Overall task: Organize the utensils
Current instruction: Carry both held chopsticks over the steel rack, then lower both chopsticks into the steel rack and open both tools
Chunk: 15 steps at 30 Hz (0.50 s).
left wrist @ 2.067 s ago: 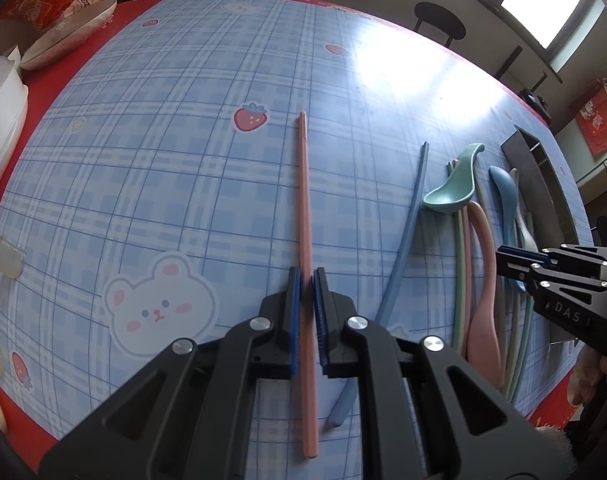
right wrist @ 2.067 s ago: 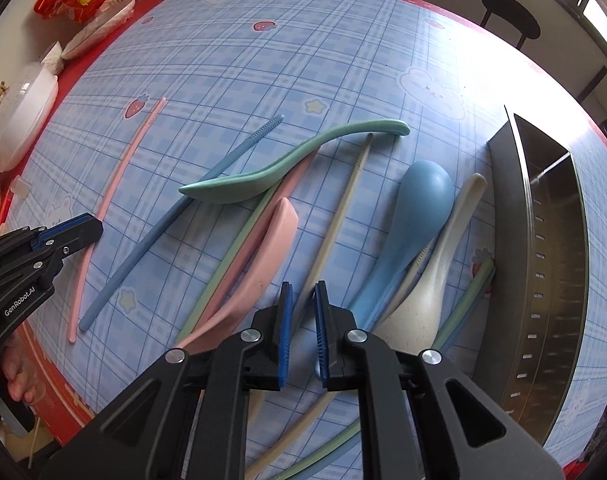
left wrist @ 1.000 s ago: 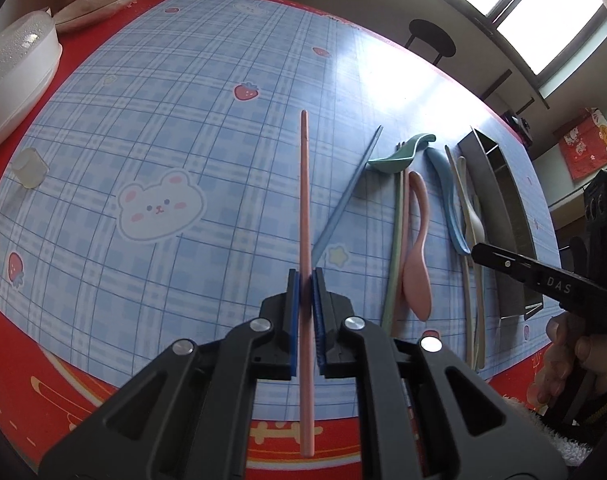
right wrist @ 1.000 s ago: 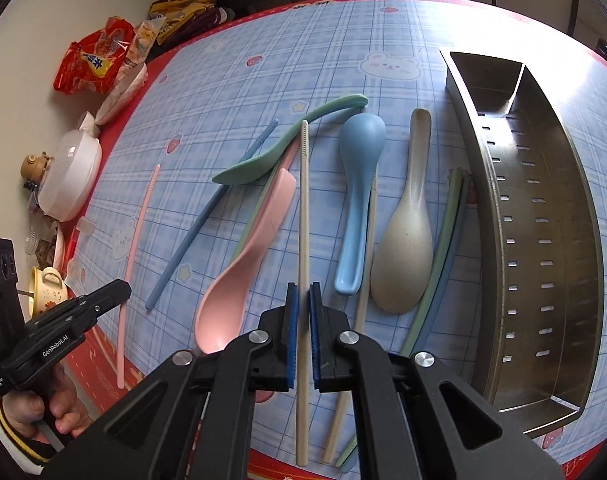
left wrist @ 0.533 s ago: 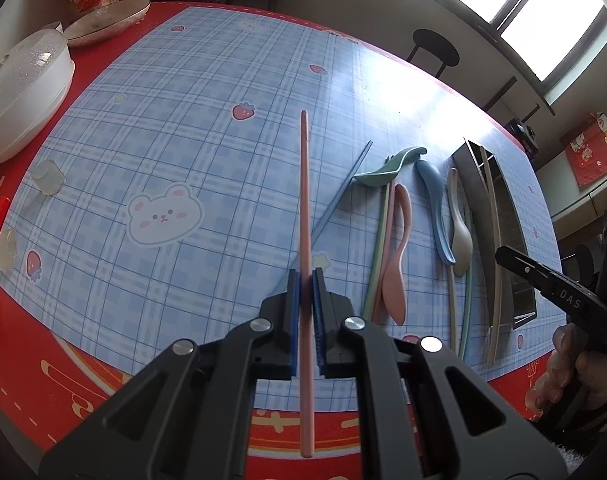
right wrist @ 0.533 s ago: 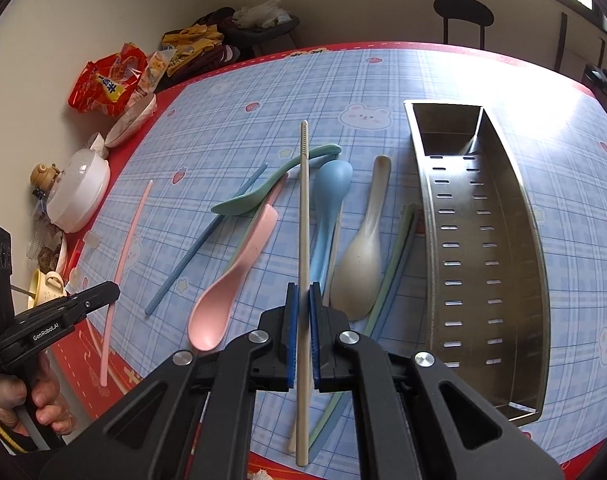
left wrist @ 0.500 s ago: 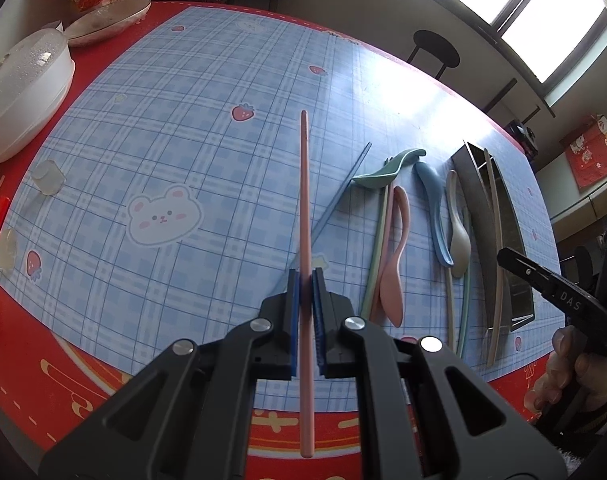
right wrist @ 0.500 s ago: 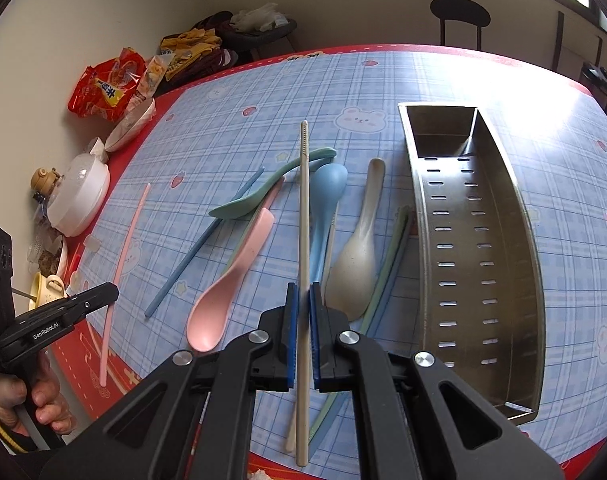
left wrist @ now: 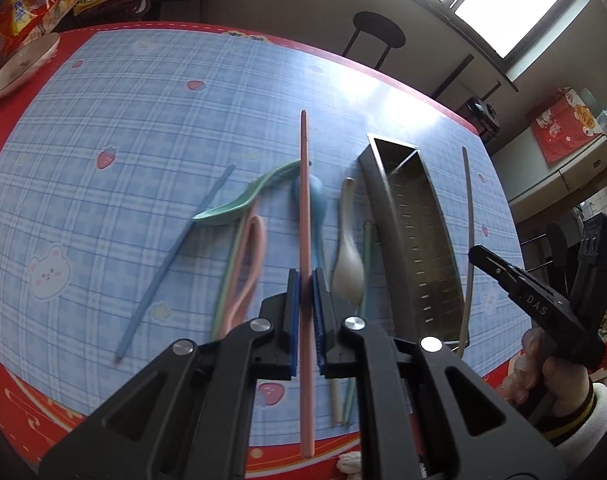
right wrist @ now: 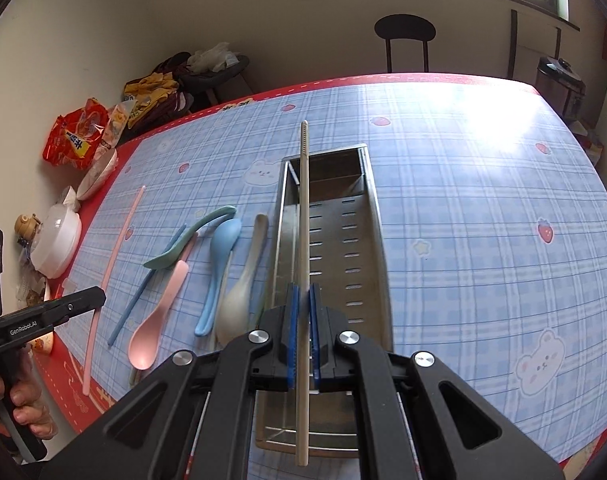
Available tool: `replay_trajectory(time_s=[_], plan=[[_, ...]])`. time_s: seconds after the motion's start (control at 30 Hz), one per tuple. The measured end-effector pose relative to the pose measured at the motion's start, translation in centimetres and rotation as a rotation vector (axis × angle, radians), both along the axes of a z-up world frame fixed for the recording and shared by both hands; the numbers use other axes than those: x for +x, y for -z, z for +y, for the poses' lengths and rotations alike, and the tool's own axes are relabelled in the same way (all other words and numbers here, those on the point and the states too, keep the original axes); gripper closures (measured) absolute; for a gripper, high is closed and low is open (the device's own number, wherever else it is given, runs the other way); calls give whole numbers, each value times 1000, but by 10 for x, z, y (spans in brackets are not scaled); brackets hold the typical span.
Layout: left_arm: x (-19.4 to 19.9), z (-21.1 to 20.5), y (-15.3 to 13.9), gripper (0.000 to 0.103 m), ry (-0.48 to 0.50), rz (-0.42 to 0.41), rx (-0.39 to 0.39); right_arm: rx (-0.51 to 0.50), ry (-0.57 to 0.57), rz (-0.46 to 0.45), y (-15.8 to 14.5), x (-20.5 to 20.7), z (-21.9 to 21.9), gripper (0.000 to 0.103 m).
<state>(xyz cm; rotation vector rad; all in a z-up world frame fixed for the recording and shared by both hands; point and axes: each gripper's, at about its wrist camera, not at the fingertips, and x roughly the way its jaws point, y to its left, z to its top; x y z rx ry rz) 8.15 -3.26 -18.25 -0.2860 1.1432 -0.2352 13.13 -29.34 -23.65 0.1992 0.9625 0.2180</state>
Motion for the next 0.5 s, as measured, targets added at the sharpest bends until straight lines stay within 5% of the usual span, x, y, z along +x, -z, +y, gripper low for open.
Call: replay_trajectory(time_s=[0.27, 0.5], plan=[[63, -84, 10, 93, 44, 62, -86, -6, -23, 46, 11, 22, -20, 97], [83, -108, 41, 93, 21, 129, -137, -13, -32, 104, 28, 29, -21, 97]])
